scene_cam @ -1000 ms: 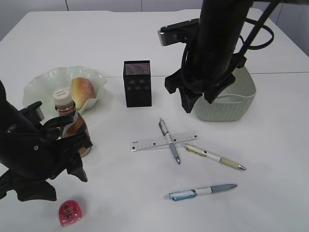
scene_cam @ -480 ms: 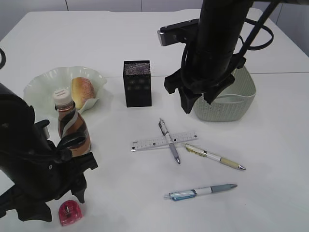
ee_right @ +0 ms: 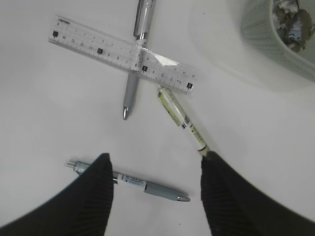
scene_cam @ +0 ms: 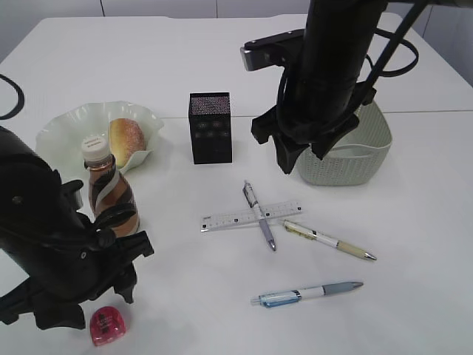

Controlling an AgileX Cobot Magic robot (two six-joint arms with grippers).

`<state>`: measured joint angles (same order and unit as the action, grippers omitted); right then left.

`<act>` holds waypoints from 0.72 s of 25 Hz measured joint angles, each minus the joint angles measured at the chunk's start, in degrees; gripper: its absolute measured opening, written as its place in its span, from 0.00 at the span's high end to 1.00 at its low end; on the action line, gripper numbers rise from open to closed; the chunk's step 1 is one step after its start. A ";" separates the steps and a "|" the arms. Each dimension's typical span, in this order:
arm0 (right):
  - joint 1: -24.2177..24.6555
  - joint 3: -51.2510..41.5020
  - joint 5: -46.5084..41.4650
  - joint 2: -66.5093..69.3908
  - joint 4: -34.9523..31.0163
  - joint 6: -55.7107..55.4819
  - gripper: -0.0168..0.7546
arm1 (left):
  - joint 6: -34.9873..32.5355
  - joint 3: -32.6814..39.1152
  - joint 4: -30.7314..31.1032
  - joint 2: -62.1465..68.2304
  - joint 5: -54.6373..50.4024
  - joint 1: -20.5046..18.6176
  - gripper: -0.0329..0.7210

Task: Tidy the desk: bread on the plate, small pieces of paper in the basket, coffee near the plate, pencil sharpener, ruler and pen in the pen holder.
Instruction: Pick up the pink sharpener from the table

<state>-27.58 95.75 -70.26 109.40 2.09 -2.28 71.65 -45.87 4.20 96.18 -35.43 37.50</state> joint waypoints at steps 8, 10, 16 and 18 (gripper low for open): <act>0.00 0.00 0.00 0.00 0.00 0.10 0.44 | 0.00 0.00 0.13 1.20 0.62 0.00 0.35; 0.00 0.00 0.00 0.00 0.00 0.23 0.44 | 0.00 0.00 0.13 1.34 0.50 0.00 0.35; 0.00 0.00 0.00 0.00 0.00 0.23 0.44 | 0.00 0.00 0.13 1.71 -0.06 0.00 0.35; 0.00 0.00 0.00 0.00 0.00 0.23 0.44 | 0.00 0.00 0.13 1.71 -0.10 0.00 0.35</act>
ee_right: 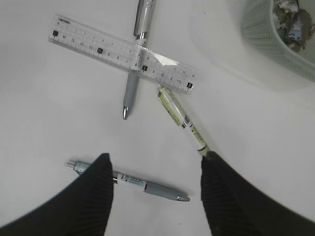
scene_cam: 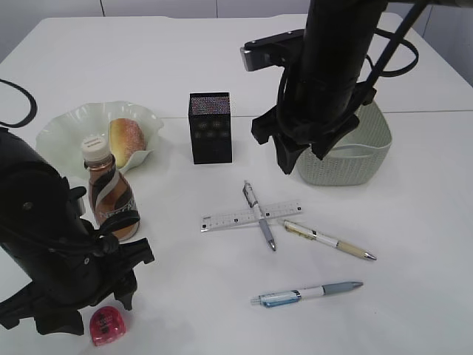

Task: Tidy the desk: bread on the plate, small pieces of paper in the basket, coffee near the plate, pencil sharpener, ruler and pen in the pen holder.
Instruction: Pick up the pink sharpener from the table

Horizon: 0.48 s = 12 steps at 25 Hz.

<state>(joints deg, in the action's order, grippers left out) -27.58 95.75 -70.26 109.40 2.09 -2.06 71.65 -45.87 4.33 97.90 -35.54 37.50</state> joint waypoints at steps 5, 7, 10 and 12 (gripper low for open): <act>0.00 0.00 0.00 0.00 -0.04 0.00 0.44 | 0.00 0.00 0.00 0.13 0.00 0.00 0.35; 0.00 0.00 0.00 0.00 -0.13 0.00 0.44 | 0.00 -0.08 0.28 0.51 0.73 0.00 0.35; 0.00 0.00 0.00 0.00 -0.17 0.00 0.44 | 0.00 -0.08 0.26 1.32 0.93 0.00 0.35; 0.00 0.00 0.00 0.00 -0.26 0.00 0.44 | 0.00 -0.08 0.26 1.91 1.07 0.00 0.35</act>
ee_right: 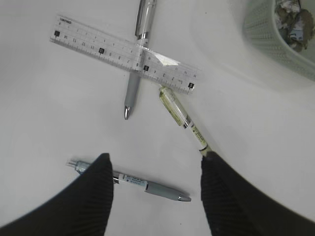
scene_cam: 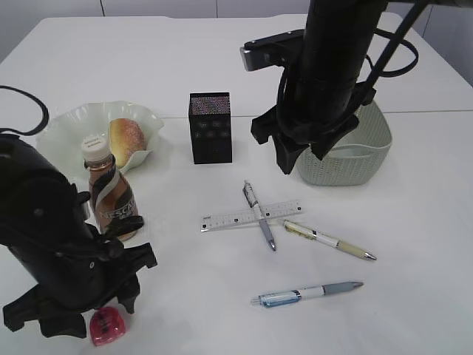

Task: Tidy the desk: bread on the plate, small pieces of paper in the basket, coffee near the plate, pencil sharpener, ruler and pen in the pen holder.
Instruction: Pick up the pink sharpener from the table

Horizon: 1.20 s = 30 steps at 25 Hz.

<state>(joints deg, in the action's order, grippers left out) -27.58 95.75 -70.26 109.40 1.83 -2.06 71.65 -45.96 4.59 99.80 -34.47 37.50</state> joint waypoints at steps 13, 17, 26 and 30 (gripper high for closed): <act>0.00 0.00 0.00 0.00 0.00 0.00 0.44 | 0.00 -0.03 0.04 2.93 1.00 0.00 0.35; 0.00 0.00 0.00 0.00 0.00 0.00 0.44 | 0.03 -0.13 -0.07 3.47 2.13 0.00 0.35; 0.00 0.00 0.00 0.00 0.00 0.12 0.44 | 0.12 -0.13 -0.33 4.73 3.06 0.00 0.35; 0.00 0.00 0.00 0.00 0.00 0.12 0.44 | 0.12 -0.13 -0.42 4.99 3.16 0.00 0.35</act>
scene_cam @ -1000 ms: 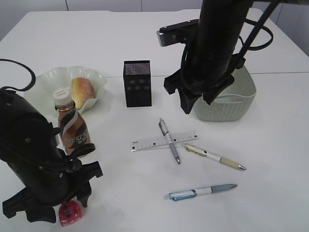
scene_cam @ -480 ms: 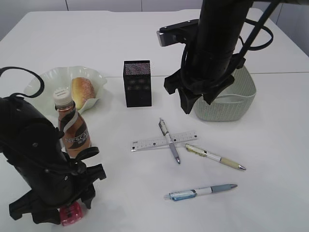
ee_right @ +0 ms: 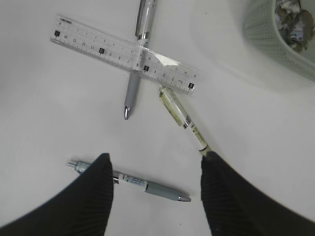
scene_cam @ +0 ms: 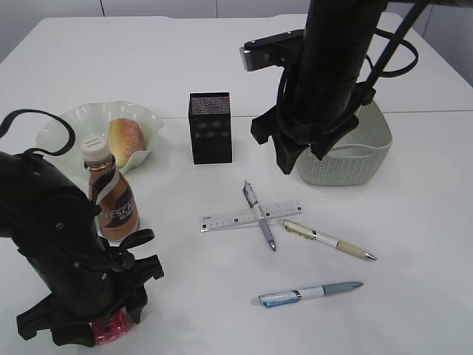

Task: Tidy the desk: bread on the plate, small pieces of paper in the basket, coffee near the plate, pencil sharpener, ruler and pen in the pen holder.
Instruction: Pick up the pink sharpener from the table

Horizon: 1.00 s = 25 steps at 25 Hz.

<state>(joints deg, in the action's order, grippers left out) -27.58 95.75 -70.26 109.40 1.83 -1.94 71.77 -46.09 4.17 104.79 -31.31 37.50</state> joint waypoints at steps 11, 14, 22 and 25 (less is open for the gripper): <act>0.00 0.00 0.00 0.00 0.00 0.00 0.44 | 0.00 -0.03 0.00 0.00 0.00 0.00 0.53; 0.00 0.00 0.00 0.00 0.00 0.00 0.44 | 0.00 -0.12 0.00 0.00 0.00 0.00 0.53; 0.00 0.00 0.00 0.00 0.00 0.00 0.44 | 0.00 -0.12 0.10 -1.45 2.18 0.00 0.53; 0.00 0.00 0.00 0.00 0.00 0.00 0.44 | 0.00 -0.12 0.92 -4.17 5.92 0.00 0.53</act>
<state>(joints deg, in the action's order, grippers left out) -27.58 95.75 -70.26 109.40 1.83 -1.94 71.77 -46.21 5.10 100.62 -25.39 37.50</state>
